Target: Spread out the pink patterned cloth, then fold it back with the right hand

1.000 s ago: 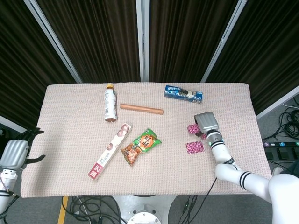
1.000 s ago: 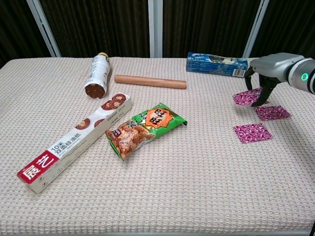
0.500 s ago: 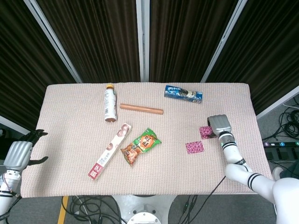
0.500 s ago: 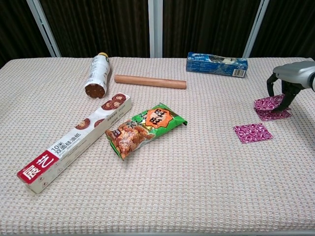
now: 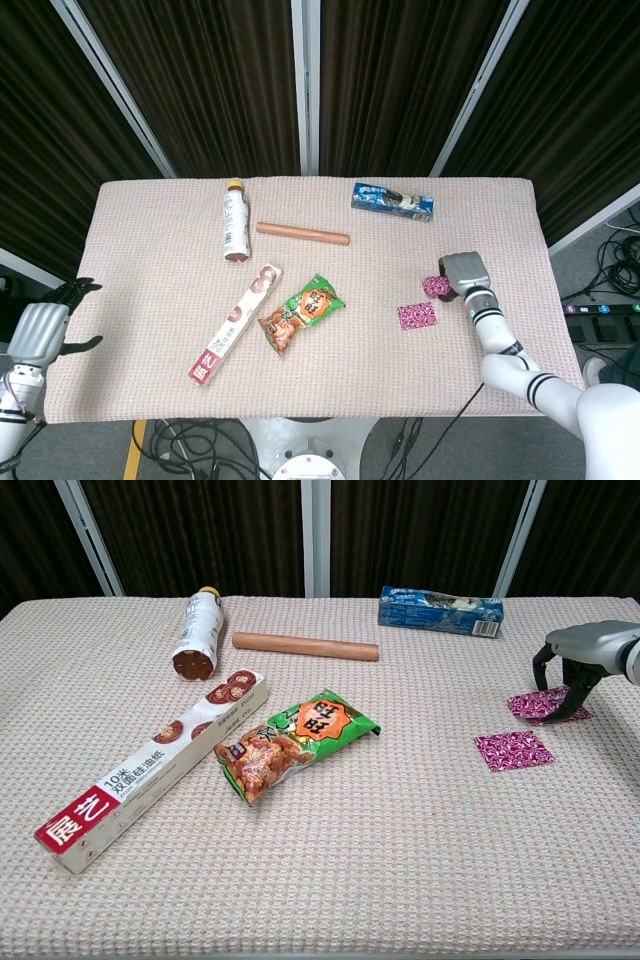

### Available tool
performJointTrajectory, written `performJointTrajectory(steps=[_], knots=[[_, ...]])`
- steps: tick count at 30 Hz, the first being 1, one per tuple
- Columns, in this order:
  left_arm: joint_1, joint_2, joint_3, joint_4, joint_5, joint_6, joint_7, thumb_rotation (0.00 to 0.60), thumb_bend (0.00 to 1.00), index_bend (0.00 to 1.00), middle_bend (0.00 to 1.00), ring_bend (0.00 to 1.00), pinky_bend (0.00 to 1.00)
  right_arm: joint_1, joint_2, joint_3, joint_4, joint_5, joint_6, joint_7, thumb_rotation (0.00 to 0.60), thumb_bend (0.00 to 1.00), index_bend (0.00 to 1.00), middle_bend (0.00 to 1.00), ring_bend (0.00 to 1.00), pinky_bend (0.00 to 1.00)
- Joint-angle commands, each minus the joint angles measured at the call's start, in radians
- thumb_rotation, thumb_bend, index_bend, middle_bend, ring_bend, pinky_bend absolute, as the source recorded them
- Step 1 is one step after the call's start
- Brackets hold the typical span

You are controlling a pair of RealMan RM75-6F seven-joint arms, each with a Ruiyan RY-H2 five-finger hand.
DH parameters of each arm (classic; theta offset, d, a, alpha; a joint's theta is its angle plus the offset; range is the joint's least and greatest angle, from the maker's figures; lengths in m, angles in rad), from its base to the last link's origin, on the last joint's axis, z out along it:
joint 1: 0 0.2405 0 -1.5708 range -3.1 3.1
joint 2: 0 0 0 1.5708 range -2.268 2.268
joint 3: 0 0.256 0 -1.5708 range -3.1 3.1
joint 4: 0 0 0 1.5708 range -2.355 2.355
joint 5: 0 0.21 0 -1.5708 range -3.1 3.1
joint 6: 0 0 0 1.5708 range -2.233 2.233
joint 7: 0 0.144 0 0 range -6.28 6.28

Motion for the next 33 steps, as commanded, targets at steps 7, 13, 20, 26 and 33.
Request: performJointTrajectory(steps=[7, 13, 20, 26, 33], knots=[[0.002, 0.001, 0.0, -0.005, -0.002, 0.001, 0.003, 0.6, 0.05, 0.29, 0.29, 0.24, 0.34, -0.002, -0.005, -0.002, 0.004, 0.0, -0.004, -0.005, 0.518, 0.07, 0.48, 1.0, 1.0, 1.0], [0.001, 0.0, -0.001, -0.005, -0.002, 0.001, 0.002, 0.6, 0.05, 0.29, 0.29, 0.24, 0.33, 0.0, -0.009, 0.0, 0.015, 0.007, -0.01, -0.011, 0.518, 0.07, 0.45, 1.0, 1.0, 1.0], [0.002, 0.001, -0.002, -0.002, -0.004, 0.0, -0.002, 0.6, 0.05, 0.29, 0.29, 0.24, 0.33, 0.003, -0.012, 0.002, 0.017, 0.013, -0.013, -0.019, 0.524, 0.07, 0.43, 1.0, 1.0, 1.0], [0.002, 0.001, -0.002, -0.001, -0.004, -0.001, -0.008, 0.6, 0.05, 0.29, 0.29, 0.24, 0.34, -0.002, 0.002, -0.001, 0.002, 0.022, -0.003, -0.033, 0.517, 0.07, 0.43, 1.0, 1.0, 1.0], [0.0, -0.005, 0.0, 0.003, -0.001, -0.004, -0.013, 0.6, 0.05, 0.29, 0.29, 0.24, 0.33, -0.015, 0.021, 0.0, -0.012, 0.043, 0.008, -0.04, 0.526, 0.07, 0.43, 1.0, 1.0, 1.0]])
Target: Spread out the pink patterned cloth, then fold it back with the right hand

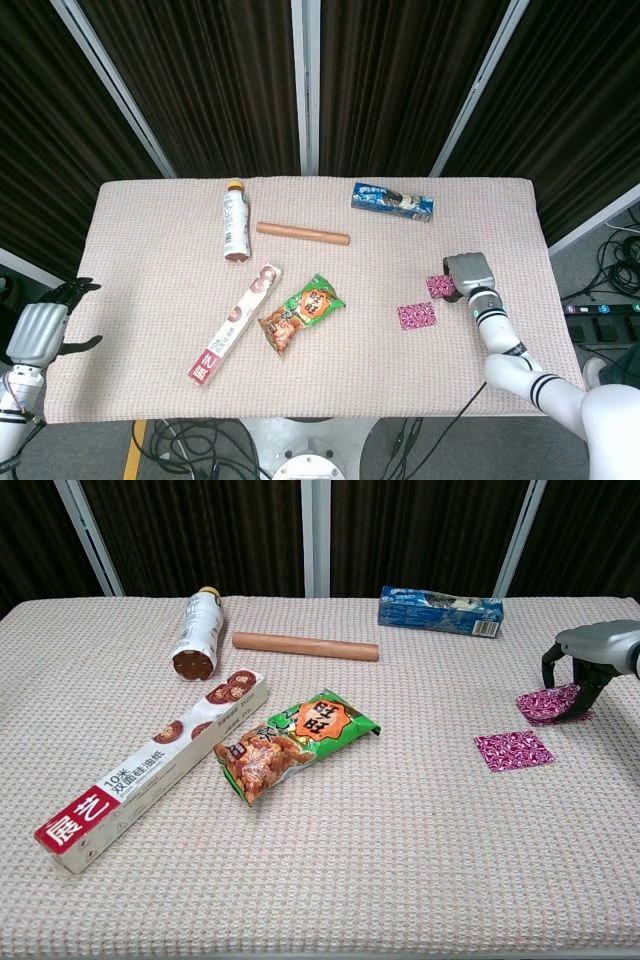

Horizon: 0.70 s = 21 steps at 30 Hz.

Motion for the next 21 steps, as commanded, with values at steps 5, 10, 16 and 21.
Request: performJointTrajectory(steps=[5, 10, 16, 21], knots=[[0.0, 0.001, 0.001, 0.002, 0.002, 0.003, -0.002, 0.6, 0.05, 0.29, 0.29, 0.24, 0.34, -0.008, -0.001, 0.0, 0.008, 0.011, -0.003, 0.005, 0.524, 0.07, 0.43, 1.0, 1.0, 1.0], [0.001, 0.002, 0.002, 0.003, 0.004, 0.004, 0.0, 0.6, 0.05, 0.29, 0.29, 0.24, 0.34, -0.008, -0.008, 0.004, 0.01, 0.006, 0.001, 0.012, 0.523, 0.07, 0.43, 1.0, 1.0, 1.0], [0.001, 0.005, 0.0, 0.002, 0.004, 0.007, 0.001, 0.6, 0.05, 0.29, 0.29, 0.24, 0.34, -0.006, -0.013, 0.006, 0.013, 0.005, -0.001, 0.011, 0.52, 0.07, 0.42, 1.0, 1.0, 1.0], [0.0, 0.006, 0.0, -0.002, 0.003, 0.005, 0.002, 0.6, 0.05, 0.29, 0.29, 0.24, 0.34, -0.005, -0.018, 0.001, 0.019, 0.018, -0.008, -0.004, 0.518, 0.06, 0.37, 1.0, 1.0, 1.0]])
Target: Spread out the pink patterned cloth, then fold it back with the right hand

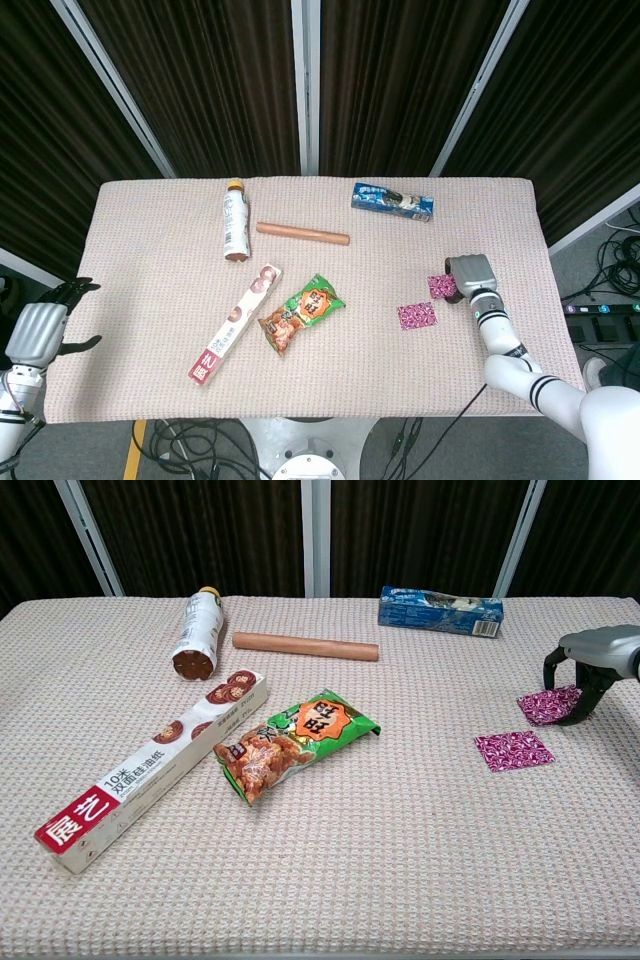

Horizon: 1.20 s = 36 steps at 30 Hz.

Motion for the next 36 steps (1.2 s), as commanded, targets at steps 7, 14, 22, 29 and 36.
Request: performJointTrajectory(steps=[7, 14, 22, 29, 36], knots=[[-0.002, 0.003, -0.002, -0.007, -0.001, 0.0, 0.001, 0.6, 0.05, 0.29, 0.29, 0.24, 0.33, 0.002, 0.0, 0.0, -0.006, 0.009, 0.005, -0.013, 0.514, 0.06, 0.36, 1.0, 1.0, 1.0], [-0.002, 0.007, -0.003, -0.01, 0.001, 0.002, 0.0, 0.6, 0.05, 0.29, 0.29, 0.24, 0.33, 0.002, 0.006, -0.004, -0.019, 0.022, 0.009, -0.03, 0.493, 0.05, 0.35, 1.0, 1.0, 1.0], [0.0, 0.007, -0.001, -0.009, 0.0, 0.003, -0.002, 0.6, 0.05, 0.29, 0.29, 0.24, 0.33, 0.002, 0.009, -0.006, -0.026, 0.039, 0.018, -0.047, 0.479, 0.05, 0.35, 1.0, 1.0, 1.0], [0.0, 0.008, -0.002, -0.009, 0.001, 0.005, -0.006, 0.6, 0.05, 0.29, 0.29, 0.24, 0.33, -0.002, 0.007, -0.001, -0.037, 0.024, 0.034, -0.033, 0.463, 0.05, 0.33, 1.0, 1.0, 1.0], [0.0, 0.012, -0.005, -0.015, 0.001, 0.01, -0.003, 0.6, 0.05, 0.29, 0.29, 0.24, 0.34, -0.012, 0.059, 0.022, -0.178, -0.1, 0.121, 0.039, 0.423, 0.05, 0.33, 1.0, 1.0, 1.0]])
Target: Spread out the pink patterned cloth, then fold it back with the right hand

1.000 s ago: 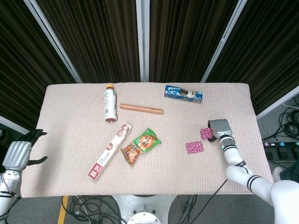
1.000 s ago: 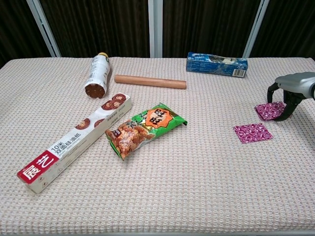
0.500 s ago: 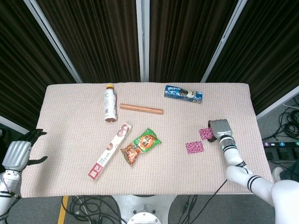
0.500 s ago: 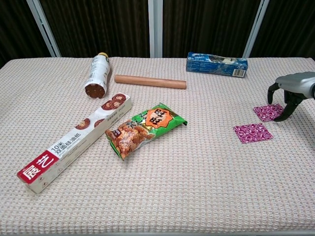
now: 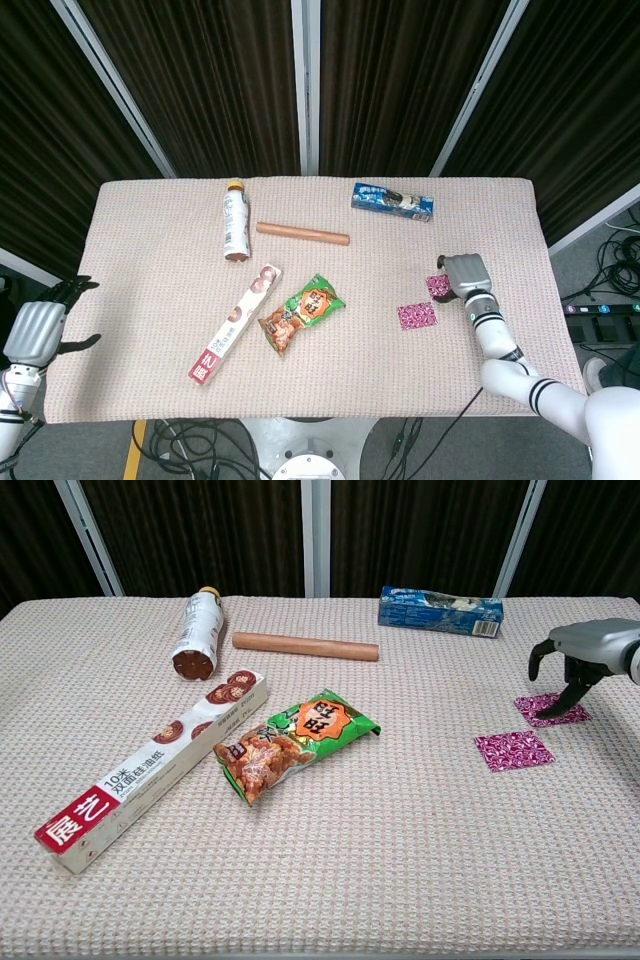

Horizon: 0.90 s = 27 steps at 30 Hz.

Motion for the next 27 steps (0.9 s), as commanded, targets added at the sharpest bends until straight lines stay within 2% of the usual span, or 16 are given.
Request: performJointTrajectory(steps=[1, 8, 12, 18, 27], knots=[[0.0, 0.001, 0.0, -0.002, 0.0, 0.0, 0.0, 0.6, 0.05, 0.29, 0.29, 0.24, 0.33, -0.005, 0.043, 0.009, -0.096, -0.062, 0.048, 0.023, 0.418, 0.04, 0.33, 1.0, 1.0, 1.0], [0.002, -0.002, 0.0, -0.004, -0.002, 0.001, 0.0, 0.6, 0.05, 0.29, 0.29, 0.24, 0.34, -0.014, 0.116, -0.048, -0.281, -0.067, 0.076, -0.078, 0.406, 0.0, 0.38, 1.0, 1.0, 1.0], [0.004, -0.001, 0.001, -0.005, -0.002, 0.002, 0.0, 0.6, 0.05, 0.29, 0.29, 0.24, 0.34, -0.019, 0.132, -0.078, -0.319, -0.067, 0.075, -0.106, 0.407, 0.0, 0.38, 1.0, 1.0, 1.0], [0.005, -0.003, 0.001, -0.008, -0.001, 0.004, 0.005, 0.6, 0.05, 0.29, 0.29, 0.24, 0.34, -0.015, 0.135, -0.098, -0.299, -0.111, 0.049, -0.082, 0.396, 0.0, 0.38, 1.0, 1.0, 1.0], [0.004, -0.003, -0.001, -0.014, 0.0, 0.006, 0.012, 0.6, 0.05, 0.29, 0.29, 0.24, 0.33, -0.007, 0.123, -0.116, -0.245, -0.176, 0.016, -0.042, 0.413, 0.0, 0.38, 1.0, 1.0, 1.0]])
